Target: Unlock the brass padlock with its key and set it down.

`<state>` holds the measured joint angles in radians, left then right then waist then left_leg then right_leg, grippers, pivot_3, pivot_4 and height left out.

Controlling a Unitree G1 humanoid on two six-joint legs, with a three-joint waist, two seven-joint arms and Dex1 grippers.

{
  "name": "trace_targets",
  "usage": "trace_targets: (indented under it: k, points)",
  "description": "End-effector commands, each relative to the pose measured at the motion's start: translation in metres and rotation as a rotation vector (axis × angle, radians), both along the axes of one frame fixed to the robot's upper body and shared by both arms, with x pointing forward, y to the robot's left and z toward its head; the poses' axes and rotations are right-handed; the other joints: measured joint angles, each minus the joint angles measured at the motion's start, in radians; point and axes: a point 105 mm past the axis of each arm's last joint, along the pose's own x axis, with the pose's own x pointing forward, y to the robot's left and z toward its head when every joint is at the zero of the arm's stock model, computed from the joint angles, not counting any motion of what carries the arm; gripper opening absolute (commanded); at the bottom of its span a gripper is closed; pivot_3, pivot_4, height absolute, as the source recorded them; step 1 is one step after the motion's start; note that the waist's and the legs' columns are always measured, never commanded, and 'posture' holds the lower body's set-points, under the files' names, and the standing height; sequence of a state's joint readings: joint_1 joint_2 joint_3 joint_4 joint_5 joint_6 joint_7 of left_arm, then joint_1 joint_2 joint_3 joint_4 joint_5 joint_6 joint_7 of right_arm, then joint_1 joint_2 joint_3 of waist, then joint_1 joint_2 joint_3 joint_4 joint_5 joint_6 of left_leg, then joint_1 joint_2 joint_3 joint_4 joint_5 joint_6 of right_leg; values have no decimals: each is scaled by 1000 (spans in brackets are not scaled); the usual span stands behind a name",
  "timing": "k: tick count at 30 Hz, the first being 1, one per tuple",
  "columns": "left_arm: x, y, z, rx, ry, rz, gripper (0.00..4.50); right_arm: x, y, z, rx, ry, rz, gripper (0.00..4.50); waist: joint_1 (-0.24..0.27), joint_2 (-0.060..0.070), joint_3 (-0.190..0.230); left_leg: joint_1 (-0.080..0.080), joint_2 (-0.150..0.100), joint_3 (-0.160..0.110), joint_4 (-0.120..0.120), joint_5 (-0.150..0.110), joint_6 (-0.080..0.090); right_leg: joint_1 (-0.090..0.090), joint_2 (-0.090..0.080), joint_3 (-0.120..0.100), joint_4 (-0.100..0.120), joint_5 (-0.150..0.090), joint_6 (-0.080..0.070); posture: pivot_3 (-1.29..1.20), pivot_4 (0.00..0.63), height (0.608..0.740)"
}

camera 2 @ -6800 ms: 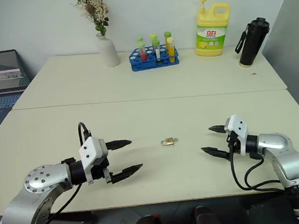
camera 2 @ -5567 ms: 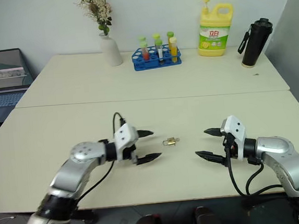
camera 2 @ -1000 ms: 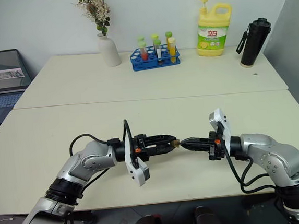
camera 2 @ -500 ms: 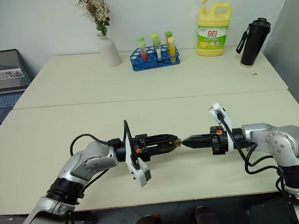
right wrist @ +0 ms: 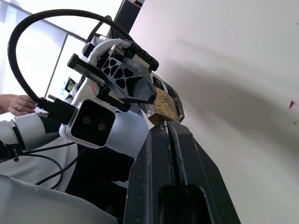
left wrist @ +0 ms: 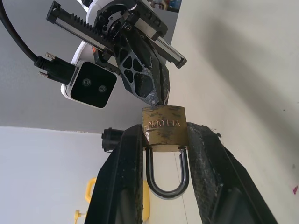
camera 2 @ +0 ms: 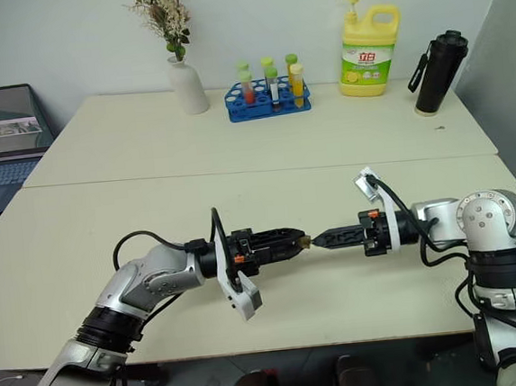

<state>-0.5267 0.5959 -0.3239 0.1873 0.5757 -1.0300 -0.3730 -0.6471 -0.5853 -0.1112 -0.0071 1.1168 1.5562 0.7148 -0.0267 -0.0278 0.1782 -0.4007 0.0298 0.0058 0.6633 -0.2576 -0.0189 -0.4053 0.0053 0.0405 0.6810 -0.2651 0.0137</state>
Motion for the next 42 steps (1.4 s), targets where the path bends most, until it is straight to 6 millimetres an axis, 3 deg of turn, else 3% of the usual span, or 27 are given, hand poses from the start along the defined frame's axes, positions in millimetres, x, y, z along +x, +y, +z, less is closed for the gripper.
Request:
trace_targets:
  k: [1,4,7,15,16,24,33,36,42]
  points:
    - [0,1,5,-6,-24,15,973,-1,7,15,14,-99,24,0,0,0,0,0,0,0,0,0,0,0,0,0,0,0,0,0,150,740]
    - [0,1,5,-8,-20,17,973,-1,8,16,7,-148,28,0,0,0,0,0,0,0,0,0,0,0,0,0,0,0,0,0,150,740]
    - [-1,2,5,-15,-10,21,973,-2,7,16,-7,-256,25,621,0,0,0,0,0,0,0,0,0,0,0,0,0,0,0,0,150,740]
    - [0,2,4,-29,24,22,973,-12,-2,11,-88,-589,125,3546,0,0,0,0,-1,0,0,0,0,0,1,-1,0,0,0,0,150,740]
    - [0,1,5,-32,26,19,973,-11,1,10,-79,-601,111,3590,0,0,0,0,0,0,0,0,0,0,1,-1,0,0,0,0,150,740]
    - [1,-2,8,-40,27,13,973,0,20,2,-44,-619,39,3590,-2,0,0,0,0,-1,0,0,0,0,2,-1,0,0,0,0,150,740]
    - [1,-2,9,-45,30,15,973,0,25,-5,-34,-563,47,3590,-1,0,0,0,0,0,0,0,0,0,1,-1,0,0,0,0,150,740]
    - [1,-3,9,-45,30,14,973,2,25,-5,-32,-559,44,3063,-1,0,0,0,0,0,0,0,0,0,1,-1,0,0,0,0,150,740]
    - [0,-3,8,-41,33,12,973,3,26,-3,-18,-557,44,856,-1,0,0,0,0,0,0,0,0,0,1,-1,0,0,0,0,150,740]
